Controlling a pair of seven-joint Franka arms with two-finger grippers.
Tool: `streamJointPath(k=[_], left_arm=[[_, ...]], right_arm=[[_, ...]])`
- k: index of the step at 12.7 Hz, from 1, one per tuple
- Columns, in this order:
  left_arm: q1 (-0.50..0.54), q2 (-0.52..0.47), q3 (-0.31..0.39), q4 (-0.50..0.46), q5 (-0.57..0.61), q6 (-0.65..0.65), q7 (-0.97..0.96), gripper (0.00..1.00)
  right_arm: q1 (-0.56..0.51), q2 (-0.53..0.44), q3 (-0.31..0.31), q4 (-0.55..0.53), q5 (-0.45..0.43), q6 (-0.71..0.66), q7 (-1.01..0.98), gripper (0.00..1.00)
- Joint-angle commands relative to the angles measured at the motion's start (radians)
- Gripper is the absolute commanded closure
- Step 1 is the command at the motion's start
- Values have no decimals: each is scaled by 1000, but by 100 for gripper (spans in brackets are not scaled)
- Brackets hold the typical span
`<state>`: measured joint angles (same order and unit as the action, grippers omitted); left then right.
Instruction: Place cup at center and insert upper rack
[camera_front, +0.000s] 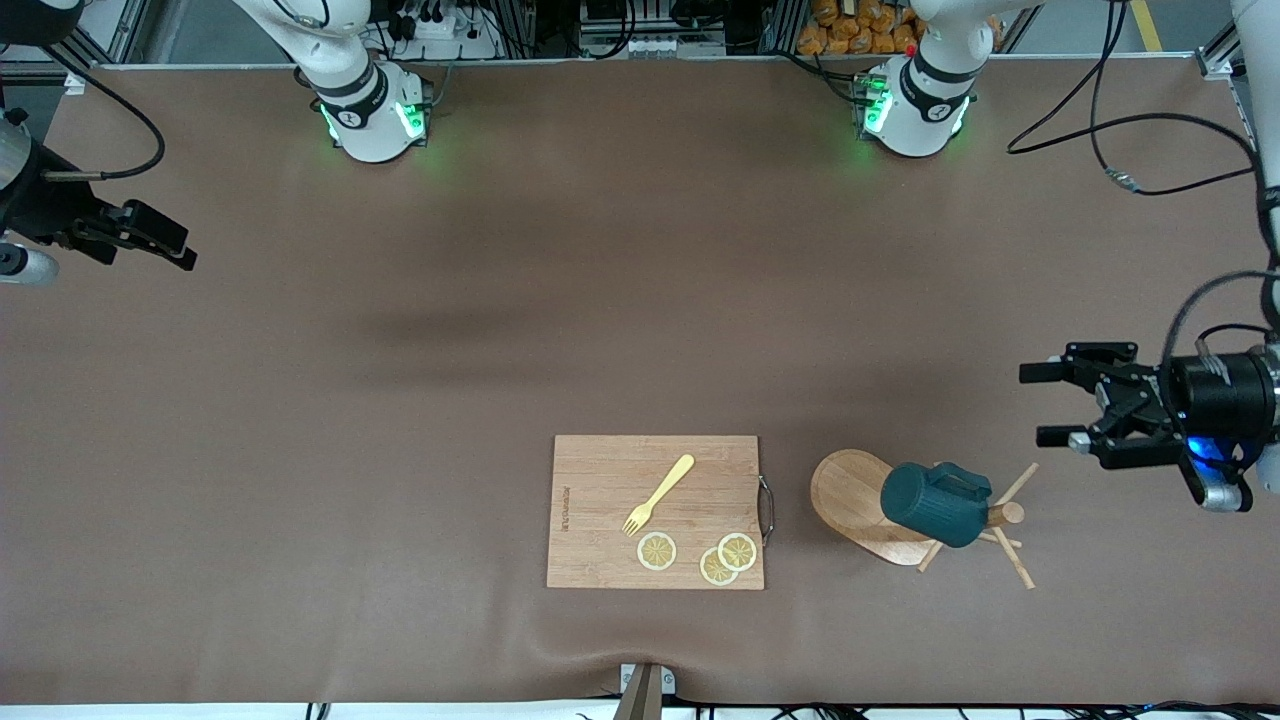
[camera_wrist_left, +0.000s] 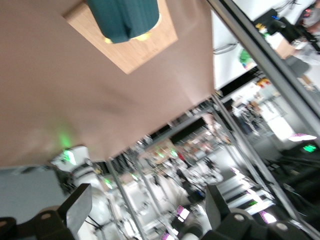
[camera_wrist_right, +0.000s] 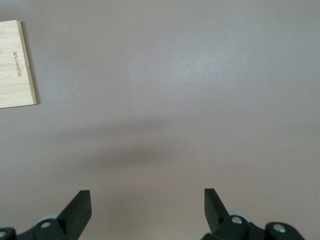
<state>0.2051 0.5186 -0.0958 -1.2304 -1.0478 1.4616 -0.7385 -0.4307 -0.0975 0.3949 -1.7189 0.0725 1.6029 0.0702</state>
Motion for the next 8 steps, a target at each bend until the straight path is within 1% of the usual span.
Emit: streamJointPath(k=[1, 2, 5, 6, 8], left_arm=[[-24, -75, -53, -29, 195, 2, 31, 0], [-33, -101, -85, -29, 292, 3, 42, 0], [-43, -155, -160, -29, 527, 3, 74, 0], [-43, -173, -192, -30, 628, 3, 100, 0], [-41, -199, -280, -31, 835, 3, 157, 0]], right_arm=[[6, -18, 2, -11, 15, 6, 10, 0], [3, -18, 1, -10, 13, 8, 10, 0], [-22, -13, -4, -10, 13, 9, -6, 0], [-28, -11, -4, -10, 13, 15, -6, 0], [-31, -10, -4, -11, 13, 20, -6, 0]])
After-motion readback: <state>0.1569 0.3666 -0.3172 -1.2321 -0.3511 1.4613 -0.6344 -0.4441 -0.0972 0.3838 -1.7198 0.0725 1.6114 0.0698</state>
